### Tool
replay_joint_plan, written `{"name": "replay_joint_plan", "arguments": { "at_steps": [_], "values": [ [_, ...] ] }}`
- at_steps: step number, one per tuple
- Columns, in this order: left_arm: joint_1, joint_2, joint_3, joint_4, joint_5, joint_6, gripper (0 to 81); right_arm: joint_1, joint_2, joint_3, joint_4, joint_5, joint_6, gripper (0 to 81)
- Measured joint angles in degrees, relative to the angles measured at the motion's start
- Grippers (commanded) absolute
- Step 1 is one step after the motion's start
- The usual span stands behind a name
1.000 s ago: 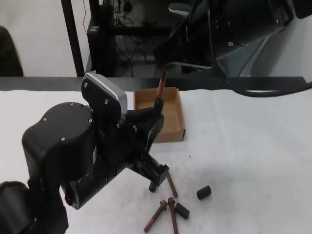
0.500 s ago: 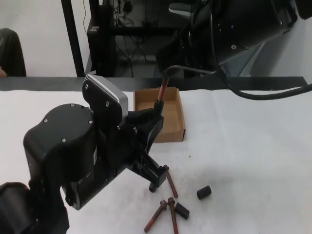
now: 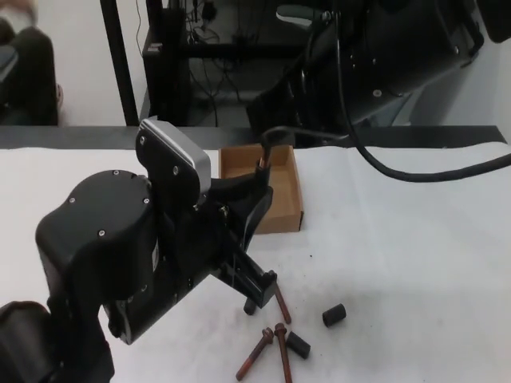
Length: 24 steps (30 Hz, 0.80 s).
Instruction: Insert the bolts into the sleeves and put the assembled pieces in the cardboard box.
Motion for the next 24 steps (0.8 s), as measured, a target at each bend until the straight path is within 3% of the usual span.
{"name": "replay_joint_plan", "arguments": {
  "at_steps": [4,6,14,19,24],
  "values": [
    [0.00,0.00,0.20,-0.86,0.00,-0.13,1.8,0.20,0.00,-0.13,-0.03,0.68,0.00,43.0],
    [0.00,0.00,0.20,-2.28,0.00,-0.56,1.8,0.19,0.00,-0.13,1.34,1.08,0.00,53.8],
    [0.00,0.00,0.05,-3.09,1.78,-1.77,1.8,0.19,0.00,0.01,4.01,3.23,-2.85,54.7],
    [2.38,0.00,-0.51,1.90,1.78,-2.06,1.8,-0.22,-0.84,0.01,12.30,3.95,-17.05,54.7],
    [9.15,4.43,-5.51,9.50,5.70,-2.81,1.8,-2.18,-0.46,1.26,16.77,3.95,-29.76,54.7]
  ]
}}
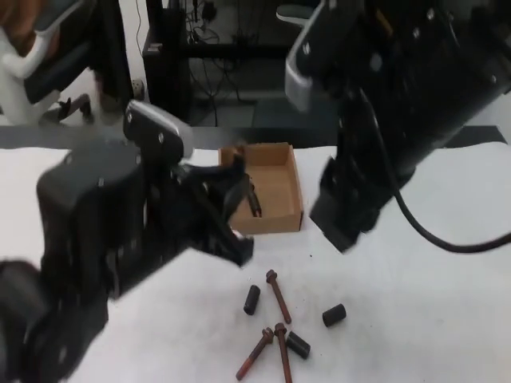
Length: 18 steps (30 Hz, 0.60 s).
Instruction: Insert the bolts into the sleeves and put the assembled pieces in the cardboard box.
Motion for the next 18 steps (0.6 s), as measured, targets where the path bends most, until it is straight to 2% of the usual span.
{"name": "replay_joint_plan", "arguments": {
  "at_steps": [5,10,15,18],
  "values": [
    [4.04,7.07,-8.80,6.58,1.66,-0.29,1.8,-2.92,4.78,2.57,0.51,0.00,-8.69,54.7],
    [6.05,16.91,-18.70,13.25,5.81,-4.01,1.8,-5.70,11.40,5.64,0.02,1.78,-22.22,54.7],
    [6.90,28.20,-28.13,16.54,11.18,-10.49,1.8,-8.05,15.59,9.02,-4.89,2.07,-27.58,54.7],
    [6.89,32.92,-32.91,17.20,11.93,-12.08,1.8,-9.22,16.77,11.45,-8.54,2.07,-29.41,54.7]
  ]
}}
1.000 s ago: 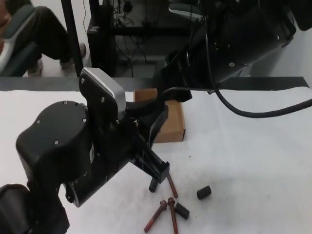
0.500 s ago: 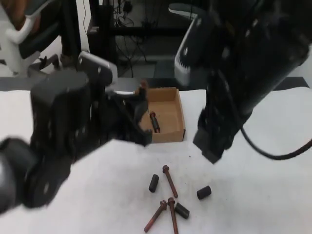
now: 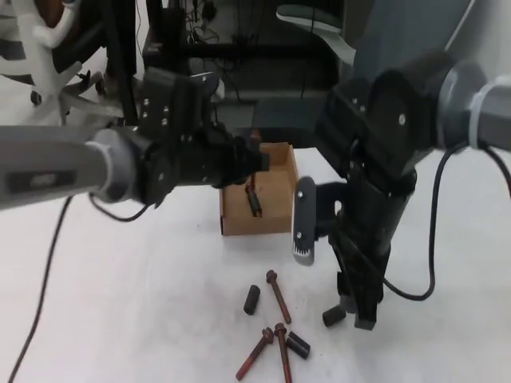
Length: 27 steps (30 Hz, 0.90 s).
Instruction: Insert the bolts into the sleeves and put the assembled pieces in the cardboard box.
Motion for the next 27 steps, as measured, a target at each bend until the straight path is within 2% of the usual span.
{"name": "replay_joint_plan", "arguments": {
  "at_steps": [1,3,4,6,7,8,15,25,27],
  "values": [
    [0.00,1.38,-1.35,0.03,-0.01,-0.31,0.0,-0.30,0.07,0.86,-1.54,-0.17,-0.52,54.7],
    [0.00,3.89,-4.48,0.01,-0.01,-0.53,10.2,-0.52,0.05,2.70,-4.58,-1.28,-1.56,54.7],
    [0.00,5.13,-6.05,0.01,-0.01,-0.66,20.3,-0.47,0.05,3.81,-6.14,-2.20,-1.80,54.7],
    [0.00,7.13,-8.53,-0.22,0.19,-0.64,46.6,-0.47,0.05,6.03,-9.37,-3.94,-2.05,54.7],
    [0.00,8.09,-9.47,-0.30,0.20,-0.64,64.3,-0.47,0.05,7.37,-11.04,-4.41,-2.20,54.7],
    [0.00,8.72,-10.07,-0.37,0.20,-0.64,70.0,-0.47,0.05,8.78,-12.66,-4.76,-2.62,54.7],
    [1.11,9.89,-11.29,-0.10,-0.25,-4.07,70.0,-0.47,0.05,16.36,-22.29,-3.94,-4.91,54.6],
    [4.46,5.72,-11.40,0.12,3.56,-6.87,70.0,-0.47,2.08,16.94,-29.29,-3.25,-9.11,54.6],
    [5.08,5.16,-11.40,-0.01,4.27,-6.93,70.0,-0.47,2.08,16.94,-29.53,-3.08,-10.00,48.7]
  ]
}}
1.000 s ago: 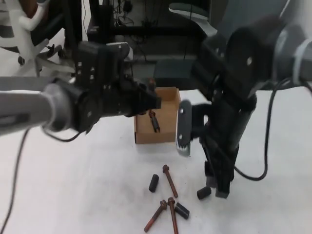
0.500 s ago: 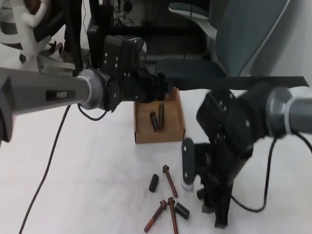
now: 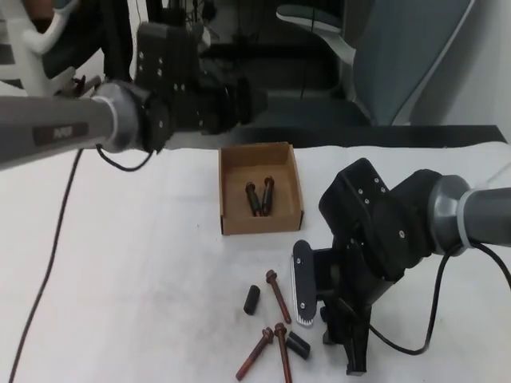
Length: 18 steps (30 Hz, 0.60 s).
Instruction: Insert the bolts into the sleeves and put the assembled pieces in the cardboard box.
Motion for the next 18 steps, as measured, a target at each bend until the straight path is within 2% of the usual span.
{"name": "replay_joint_plan", "arguments": {
  "at_steps": [5,6,9,14,18],
  "values": [
    [1.44,-0.17,-0.08,0.01,2.74,-0.56,70.0,-0.76,0.80,0.00,-0.02,0.17,-1.13,34.6],
    [1.62,-0.17,-0.08,0.13,3.13,-0.68,70.0,-0.83,1.00,-0.12,-0.02,0.29,-1.18,29.0],
    [1.75,-0.17,-0.08,0.93,4.88,-0.99,70.0,-0.85,1.67,-0.40,0.49,1.89,-1.01,0.7],
    [1.75,-1.12,-0.08,10.98,14.62,1.54,70.0,-0.72,1.98,-0.67,0.60,8.68,5.38,0.6],
    [0.36,-3.79,-0.08,27.13,17.11,10.78,70.0,-1.18,0.43,-0.24,1.89,13.67,18.60,0.6]
  ]
}}
